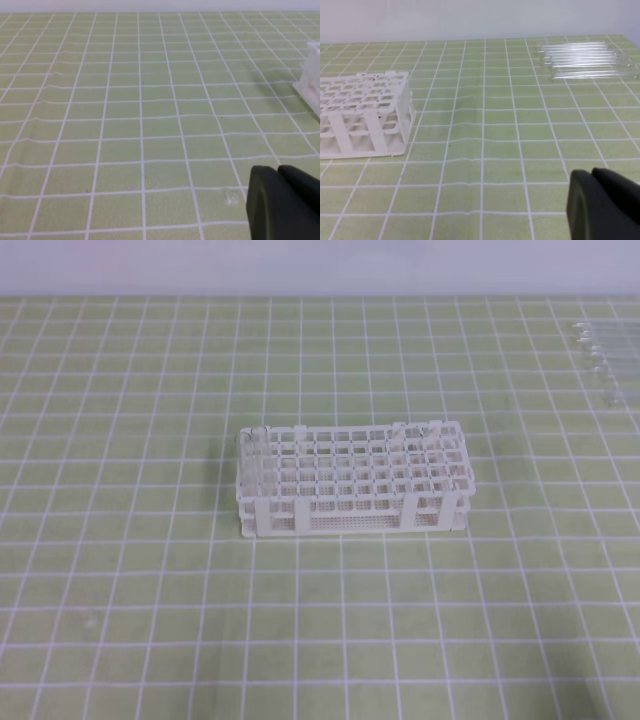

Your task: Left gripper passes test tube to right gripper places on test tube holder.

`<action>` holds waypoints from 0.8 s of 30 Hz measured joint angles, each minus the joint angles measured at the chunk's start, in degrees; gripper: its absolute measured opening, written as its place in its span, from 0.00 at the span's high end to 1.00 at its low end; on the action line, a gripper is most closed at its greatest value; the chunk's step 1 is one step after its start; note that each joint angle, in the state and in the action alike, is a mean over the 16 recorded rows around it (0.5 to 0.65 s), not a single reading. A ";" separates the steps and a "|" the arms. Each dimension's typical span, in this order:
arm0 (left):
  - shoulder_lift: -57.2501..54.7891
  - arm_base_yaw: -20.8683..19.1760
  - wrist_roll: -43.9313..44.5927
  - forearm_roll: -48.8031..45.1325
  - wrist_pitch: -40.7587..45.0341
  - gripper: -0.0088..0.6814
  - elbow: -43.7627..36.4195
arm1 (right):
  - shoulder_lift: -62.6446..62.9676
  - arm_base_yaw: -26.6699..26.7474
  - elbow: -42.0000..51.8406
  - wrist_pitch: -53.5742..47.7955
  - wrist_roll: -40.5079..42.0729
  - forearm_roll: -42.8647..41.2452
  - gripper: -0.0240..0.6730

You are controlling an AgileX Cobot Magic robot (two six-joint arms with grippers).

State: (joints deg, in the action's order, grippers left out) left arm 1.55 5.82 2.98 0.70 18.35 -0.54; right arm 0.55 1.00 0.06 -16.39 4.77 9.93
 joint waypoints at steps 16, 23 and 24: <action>0.00 0.00 0.07 0.00 -0.06 0.99 0.00 | -0.02 0.00 0.00 0.00 0.00 0.00 0.99; 0.11 0.01 0.06 0.00 0.00 0.99 0.00 | -0.02 0.00 0.00 0.00 0.00 0.00 0.99; 0.23 0.01 0.06 0.00 0.00 0.99 0.00 | -0.02 0.00 0.00 0.00 0.00 0.00 0.99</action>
State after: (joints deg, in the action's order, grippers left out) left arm 1.77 5.83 3.04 0.70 18.35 -0.54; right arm 0.53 1.00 0.06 -16.39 4.77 9.93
